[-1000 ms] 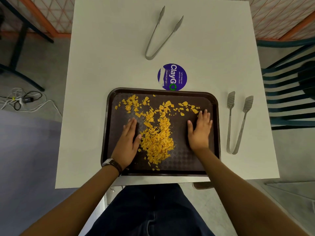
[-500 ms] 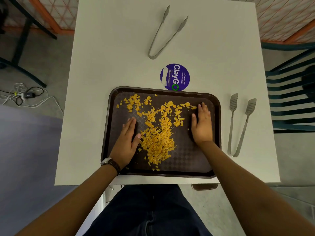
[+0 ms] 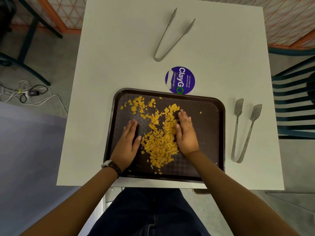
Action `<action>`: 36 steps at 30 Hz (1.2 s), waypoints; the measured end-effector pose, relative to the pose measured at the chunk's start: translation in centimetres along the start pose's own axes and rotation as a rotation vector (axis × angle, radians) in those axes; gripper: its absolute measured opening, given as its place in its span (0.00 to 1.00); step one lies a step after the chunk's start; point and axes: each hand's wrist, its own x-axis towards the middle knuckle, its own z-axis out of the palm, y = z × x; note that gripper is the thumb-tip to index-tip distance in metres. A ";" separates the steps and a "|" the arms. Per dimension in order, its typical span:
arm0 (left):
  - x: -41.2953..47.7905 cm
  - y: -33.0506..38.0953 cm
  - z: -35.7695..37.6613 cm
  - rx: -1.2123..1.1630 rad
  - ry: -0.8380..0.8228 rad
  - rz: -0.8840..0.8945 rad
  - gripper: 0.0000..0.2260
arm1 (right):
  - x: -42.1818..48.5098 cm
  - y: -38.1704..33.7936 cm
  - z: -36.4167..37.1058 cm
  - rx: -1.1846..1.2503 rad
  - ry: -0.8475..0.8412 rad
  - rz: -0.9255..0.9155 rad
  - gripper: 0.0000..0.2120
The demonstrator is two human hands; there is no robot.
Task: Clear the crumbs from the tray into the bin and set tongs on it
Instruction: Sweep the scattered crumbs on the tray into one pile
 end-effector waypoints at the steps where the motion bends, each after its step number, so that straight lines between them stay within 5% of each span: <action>1: 0.0 0.0 0.0 0.001 -0.001 0.003 0.25 | 0.7 0.6 -0.5 -0.025 0.057 0.029 0.26; 8: -0.2 -0.3 0.0 0.005 -0.003 -0.022 0.26 | 3.3 2.7 -1.4 -0.214 0.203 0.317 0.28; 16: -0.3 -0.1 0.0 0.007 0.008 0.012 0.28 | 1.0 -1.8 1.5 0.036 -0.064 -0.047 0.24; 21: -0.2 -0.2 -0.2 0.015 0.021 0.021 0.27 | 3.4 -0.6 -0.1 0.032 0.018 -0.018 0.25; 31: 2.1 -1.0 -1.7 0.031 0.119 0.043 0.26 | 3.3 -1.3 0.6 -0.008 -0.329 -0.239 0.26; 36: 6.4 -0.1 -2.7 0.105 0.167 0.055 0.25 | 0.9 -1.6 -0.3 0.112 -0.126 -0.122 0.24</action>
